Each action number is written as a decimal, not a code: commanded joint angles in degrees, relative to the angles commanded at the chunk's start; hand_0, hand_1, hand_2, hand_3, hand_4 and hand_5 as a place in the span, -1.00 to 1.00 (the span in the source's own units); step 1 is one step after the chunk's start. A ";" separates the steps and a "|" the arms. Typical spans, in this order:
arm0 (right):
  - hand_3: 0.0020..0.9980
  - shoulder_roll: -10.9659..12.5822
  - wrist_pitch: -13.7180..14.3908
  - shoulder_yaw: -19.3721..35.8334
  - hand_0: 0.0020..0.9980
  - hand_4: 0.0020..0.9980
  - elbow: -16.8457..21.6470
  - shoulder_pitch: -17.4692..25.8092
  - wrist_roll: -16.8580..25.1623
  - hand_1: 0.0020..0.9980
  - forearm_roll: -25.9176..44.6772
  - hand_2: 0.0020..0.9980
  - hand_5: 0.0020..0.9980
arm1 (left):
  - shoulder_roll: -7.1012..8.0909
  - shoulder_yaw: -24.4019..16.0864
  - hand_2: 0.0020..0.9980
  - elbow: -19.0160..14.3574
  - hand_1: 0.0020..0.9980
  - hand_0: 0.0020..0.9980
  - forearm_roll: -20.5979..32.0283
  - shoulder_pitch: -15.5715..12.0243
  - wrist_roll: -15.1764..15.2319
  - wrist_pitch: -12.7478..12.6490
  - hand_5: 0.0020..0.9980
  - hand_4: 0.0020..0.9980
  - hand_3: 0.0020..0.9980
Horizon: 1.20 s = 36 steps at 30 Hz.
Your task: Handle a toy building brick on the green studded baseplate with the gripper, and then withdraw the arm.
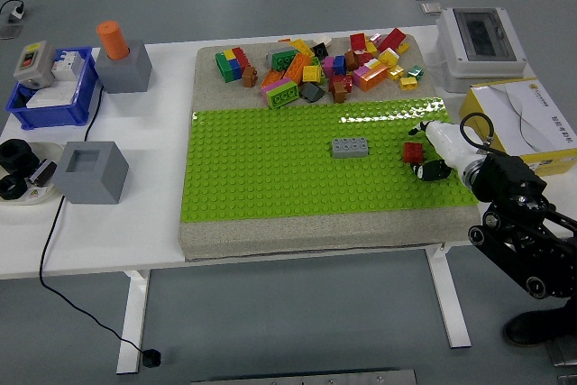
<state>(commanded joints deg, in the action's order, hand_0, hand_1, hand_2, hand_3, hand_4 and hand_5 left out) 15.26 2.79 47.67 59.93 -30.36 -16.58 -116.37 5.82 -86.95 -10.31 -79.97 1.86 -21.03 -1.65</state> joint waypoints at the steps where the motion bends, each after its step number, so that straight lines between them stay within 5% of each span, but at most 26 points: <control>1: 0.23 0.00 0.01 0.00 0.44 0.39 -0.02 0.00 0.02 0.66 0.00 0.81 -0.68 | 0.00 -0.01 0.41 0.00 0.53 0.55 0.00 0.00 0.01 -0.01 0.60 1.00 0.07; 26: 0.09 0.12 2.25 -0.11 0.42 0.41 -0.04 -0.05 1.49 0.64 0.49 0.78 -0.67 | -0.06 -0.08 0.41 0.00 0.53 0.55 0.09 0.08 0.29 -0.35 0.58 1.00 0.07; 36: 0.06 -0.33 4.38 -4.77 0.41 0.37 -0.52 -3.85 4.04 0.64 2.26 0.77 -0.62 | 0.02 -0.19 0.41 0.00 0.52 0.55 -0.03 0.28 0.37 -0.51 0.57 1.00 0.07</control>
<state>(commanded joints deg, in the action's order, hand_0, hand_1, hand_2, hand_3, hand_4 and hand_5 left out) 14.93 7.17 42.90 59.42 -34.21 -12.54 -114.11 5.83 -87.14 -10.31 -80.00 2.14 -20.67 -2.16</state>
